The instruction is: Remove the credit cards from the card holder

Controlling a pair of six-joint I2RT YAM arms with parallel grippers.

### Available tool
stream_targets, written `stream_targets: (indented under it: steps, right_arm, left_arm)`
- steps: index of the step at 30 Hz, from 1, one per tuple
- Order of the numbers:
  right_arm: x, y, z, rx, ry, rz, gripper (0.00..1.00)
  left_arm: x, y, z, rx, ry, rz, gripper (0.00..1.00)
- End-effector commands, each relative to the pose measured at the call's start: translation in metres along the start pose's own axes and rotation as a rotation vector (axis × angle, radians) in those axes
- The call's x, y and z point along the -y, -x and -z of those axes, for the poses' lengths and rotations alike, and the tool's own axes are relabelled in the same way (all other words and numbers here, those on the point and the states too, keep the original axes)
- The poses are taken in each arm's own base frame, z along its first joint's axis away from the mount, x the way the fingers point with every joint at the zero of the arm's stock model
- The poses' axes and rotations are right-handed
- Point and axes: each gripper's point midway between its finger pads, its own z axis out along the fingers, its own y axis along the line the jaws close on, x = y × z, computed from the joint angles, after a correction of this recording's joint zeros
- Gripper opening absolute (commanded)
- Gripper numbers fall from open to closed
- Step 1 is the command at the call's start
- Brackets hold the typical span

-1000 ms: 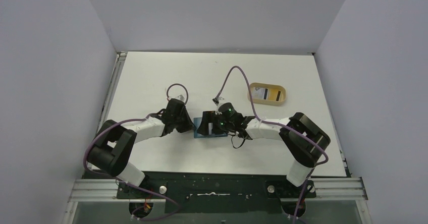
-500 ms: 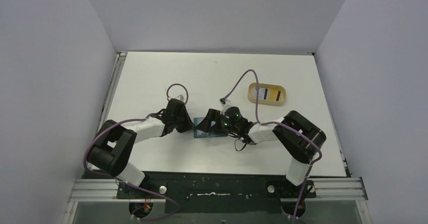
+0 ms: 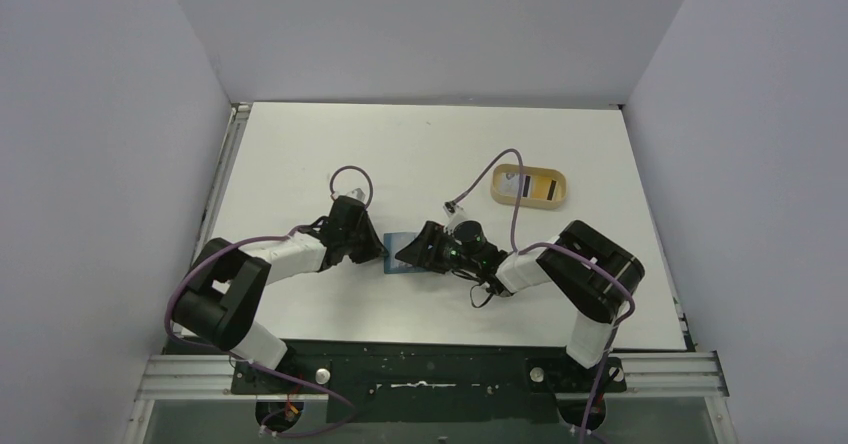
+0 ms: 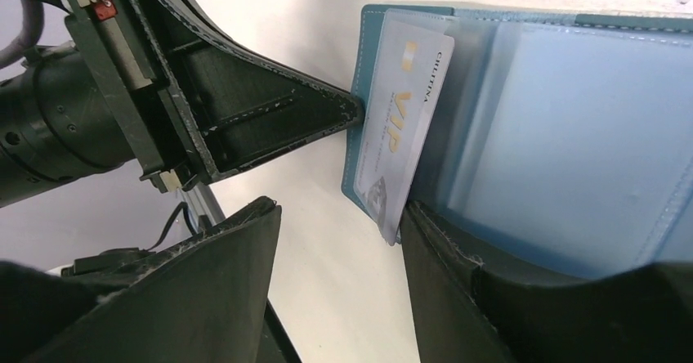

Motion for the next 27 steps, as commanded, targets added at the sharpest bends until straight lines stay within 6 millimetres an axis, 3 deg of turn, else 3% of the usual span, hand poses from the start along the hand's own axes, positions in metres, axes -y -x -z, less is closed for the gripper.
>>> stream_targets:
  steps: [1,16,22,27]
  right_arm:
    - [-0.033,0.016,-0.002,0.065,0.129,0.029,0.56]
    - [-0.044,0.027,-0.032,0.061,0.201,0.033,0.61]
    - [-0.046,0.035,-0.020,0.075,0.184,0.042,0.61]
    - [-0.036,0.042,-0.004,0.089,0.151,0.034,0.63]
  left_arm:
    - [-0.065,-0.046,0.003,-0.133,0.225,-0.035,0.00]
    - [-0.060,-0.045,0.005,-0.133,0.210,-0.037,0.00]
    - [-0.064,-0.047,0.005,-0.139,0.221,-0.037,0.00]
    - [-0.062,-0.046,0.004,-0.140,0.218,-0.038,0.00]
